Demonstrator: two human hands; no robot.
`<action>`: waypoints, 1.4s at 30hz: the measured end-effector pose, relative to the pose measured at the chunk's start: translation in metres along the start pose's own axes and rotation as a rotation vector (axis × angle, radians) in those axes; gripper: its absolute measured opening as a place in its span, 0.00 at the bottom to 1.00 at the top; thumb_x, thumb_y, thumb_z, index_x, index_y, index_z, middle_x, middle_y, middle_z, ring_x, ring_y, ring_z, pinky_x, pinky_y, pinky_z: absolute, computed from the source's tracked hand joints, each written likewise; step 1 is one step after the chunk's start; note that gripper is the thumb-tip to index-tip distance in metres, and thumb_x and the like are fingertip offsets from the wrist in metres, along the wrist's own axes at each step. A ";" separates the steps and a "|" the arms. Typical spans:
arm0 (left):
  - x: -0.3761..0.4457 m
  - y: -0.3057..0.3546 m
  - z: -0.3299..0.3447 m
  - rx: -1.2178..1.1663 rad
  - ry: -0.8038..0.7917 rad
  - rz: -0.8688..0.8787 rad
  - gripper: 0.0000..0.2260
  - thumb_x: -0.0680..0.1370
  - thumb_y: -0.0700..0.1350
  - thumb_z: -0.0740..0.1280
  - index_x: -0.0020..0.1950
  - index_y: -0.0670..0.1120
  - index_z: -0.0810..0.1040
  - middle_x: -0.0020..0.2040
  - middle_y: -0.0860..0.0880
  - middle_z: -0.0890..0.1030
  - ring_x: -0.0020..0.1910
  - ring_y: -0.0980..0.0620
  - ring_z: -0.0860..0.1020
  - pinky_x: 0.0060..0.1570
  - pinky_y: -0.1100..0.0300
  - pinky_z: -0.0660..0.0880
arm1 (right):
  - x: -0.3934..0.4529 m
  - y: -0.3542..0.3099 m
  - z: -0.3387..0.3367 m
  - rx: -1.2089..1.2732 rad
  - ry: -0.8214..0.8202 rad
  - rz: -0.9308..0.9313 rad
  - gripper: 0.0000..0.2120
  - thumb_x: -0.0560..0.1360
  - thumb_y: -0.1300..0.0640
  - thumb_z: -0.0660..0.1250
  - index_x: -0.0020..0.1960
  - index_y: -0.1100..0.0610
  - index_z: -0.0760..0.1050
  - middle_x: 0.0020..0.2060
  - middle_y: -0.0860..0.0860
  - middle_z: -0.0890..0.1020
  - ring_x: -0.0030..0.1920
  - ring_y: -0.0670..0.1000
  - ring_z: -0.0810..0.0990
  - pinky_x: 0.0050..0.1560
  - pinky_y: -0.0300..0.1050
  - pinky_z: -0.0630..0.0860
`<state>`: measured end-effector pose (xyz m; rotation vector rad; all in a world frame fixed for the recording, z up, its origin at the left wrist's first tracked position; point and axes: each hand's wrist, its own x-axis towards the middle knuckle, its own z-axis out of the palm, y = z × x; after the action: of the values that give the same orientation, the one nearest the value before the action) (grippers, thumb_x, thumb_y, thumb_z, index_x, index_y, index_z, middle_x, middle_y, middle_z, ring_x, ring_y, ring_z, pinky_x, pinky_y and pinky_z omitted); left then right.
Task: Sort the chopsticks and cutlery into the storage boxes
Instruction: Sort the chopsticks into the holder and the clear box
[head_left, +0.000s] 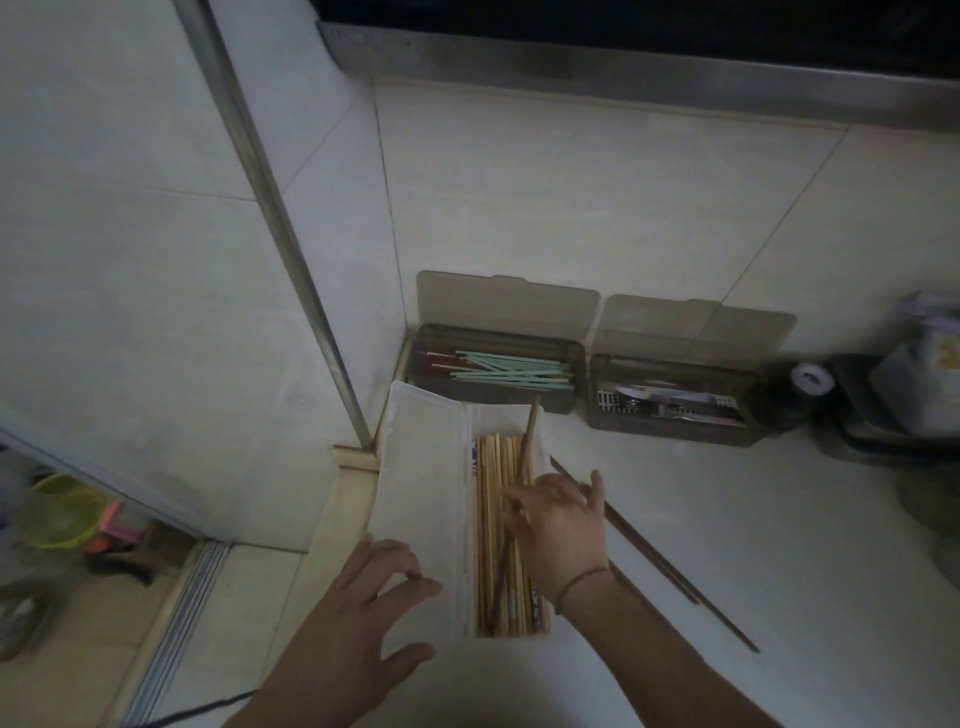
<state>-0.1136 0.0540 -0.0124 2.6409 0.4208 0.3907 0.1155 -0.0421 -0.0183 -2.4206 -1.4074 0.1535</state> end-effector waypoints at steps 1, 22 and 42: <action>0.000 0.000 0.000 0.001 -0.003 -0.003 0.23 0.64 0.56 0.78 0.56 0.52 0.80 0.53 0.54 0.74 0.60 0.55 0.71 0.70 0.52 0.59 | -0.001 -0.001 0.007 -0.068 -0.106 -0.009 0.07 0.75 0.49 0.64 0.53 0.43 0.76 0.46 0.43 0.81 0.60 0.48 0.75 0.71 0.69 0.44; -0.001 -0.003 0.002 -0.015 0.041 0.034 0.21 0.66 0.56 0.77 0.55 0.51 0.80 0.53 0.52 0.75 0.59 0.55 0.72 0.71 0.51 0.59 | -0.031 0.131 0.010 -0.123 -0.130 0.551 0.12 0.76 0.46 0.64 0.56 0.48 0.80 0.58 0.47 0.76 0.59 0.53 0.70 0.53 0.46 0.74; 0.001 -0.001 -0.001 -0.007 0.020 0.024 0.20 0.69 0.60 0.70 0.56 0.51 0.79 0.53 0.53 0.74 0.59 0.55 0.72 0.69 0.49 0.61 | 0.027 0.030 -0.075 0.904 0.449 0.239 0.15 0.77 0.60 0.61 0.52 0.39 0.71 0.40 0.46 0.79 0.36 0.47 0.81 0.33 0.38 0.80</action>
<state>-0.1135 0.0551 -0.0118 2.6394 0.3937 0.4257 0.1733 -0.0496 0.0439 -1.6937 -0.6302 0.2237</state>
